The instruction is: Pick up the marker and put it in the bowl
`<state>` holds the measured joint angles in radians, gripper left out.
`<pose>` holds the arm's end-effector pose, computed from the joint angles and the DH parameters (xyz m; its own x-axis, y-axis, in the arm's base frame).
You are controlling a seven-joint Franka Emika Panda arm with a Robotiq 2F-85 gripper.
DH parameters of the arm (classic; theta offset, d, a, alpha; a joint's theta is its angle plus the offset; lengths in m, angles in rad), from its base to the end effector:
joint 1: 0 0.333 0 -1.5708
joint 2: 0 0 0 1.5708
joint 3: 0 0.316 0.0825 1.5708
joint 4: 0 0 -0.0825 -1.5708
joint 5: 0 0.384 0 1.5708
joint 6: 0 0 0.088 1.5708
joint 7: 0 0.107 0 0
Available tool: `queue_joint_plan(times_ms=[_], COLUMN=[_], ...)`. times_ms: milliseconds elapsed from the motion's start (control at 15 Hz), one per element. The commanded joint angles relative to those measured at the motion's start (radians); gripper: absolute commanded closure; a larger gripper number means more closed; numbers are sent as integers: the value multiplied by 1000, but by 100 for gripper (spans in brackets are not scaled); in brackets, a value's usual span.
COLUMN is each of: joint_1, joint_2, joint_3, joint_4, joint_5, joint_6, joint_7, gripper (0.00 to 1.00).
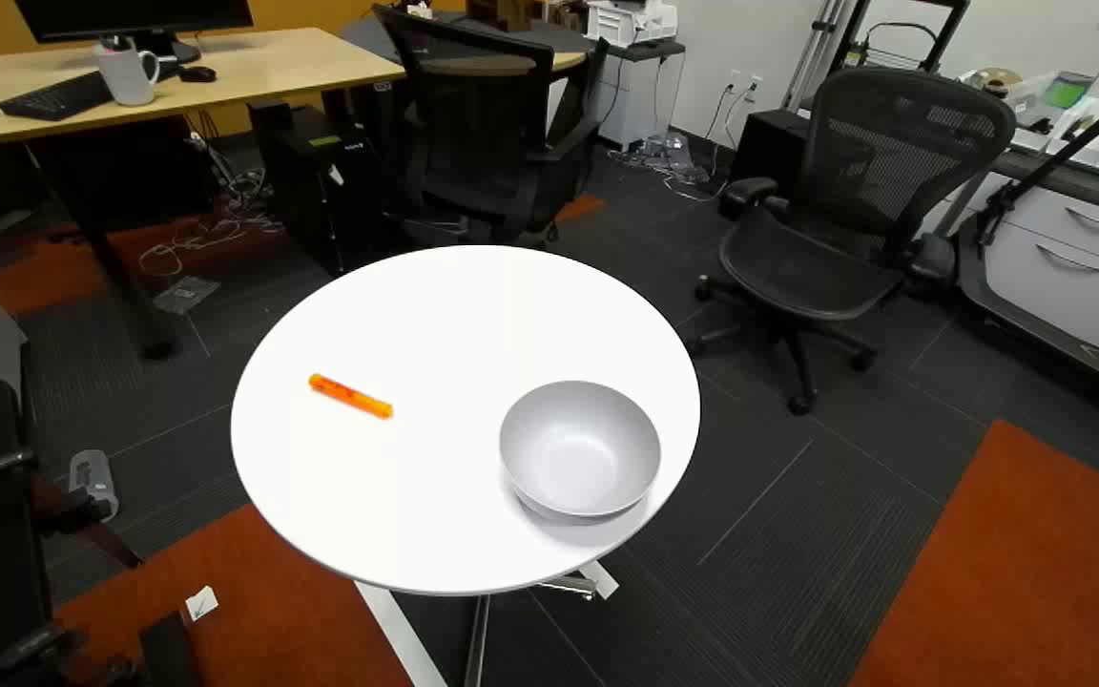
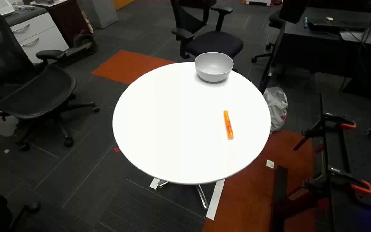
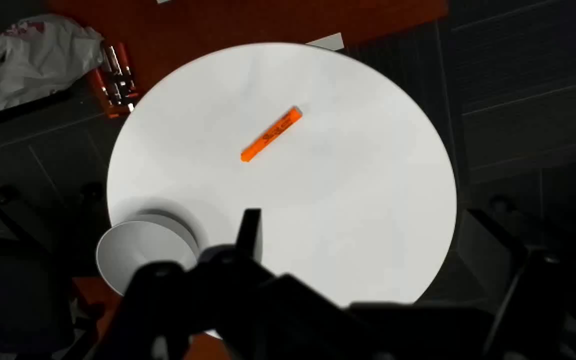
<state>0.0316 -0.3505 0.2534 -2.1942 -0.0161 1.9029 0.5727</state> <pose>0.4365 0.1371 0.5271 0.9531 -0.2872 0.0955 -0.2934 -0.9541 0.0592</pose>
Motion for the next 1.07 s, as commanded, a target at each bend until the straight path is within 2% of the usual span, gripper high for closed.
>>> queue_joint_plan(times_ms=[0,400,600,1000], joint_1=[13,13,-7,-49], joint_2=[2,5,26,123], joint_3=[-11,-17,-28,-77], joint_4=[1,-2,-32,-119], joint_5=[-4,7,-12,-17], joint_6=[-2,10,99,366], joint_7=[3,0,48,225], gripper=[0,0,0,0])
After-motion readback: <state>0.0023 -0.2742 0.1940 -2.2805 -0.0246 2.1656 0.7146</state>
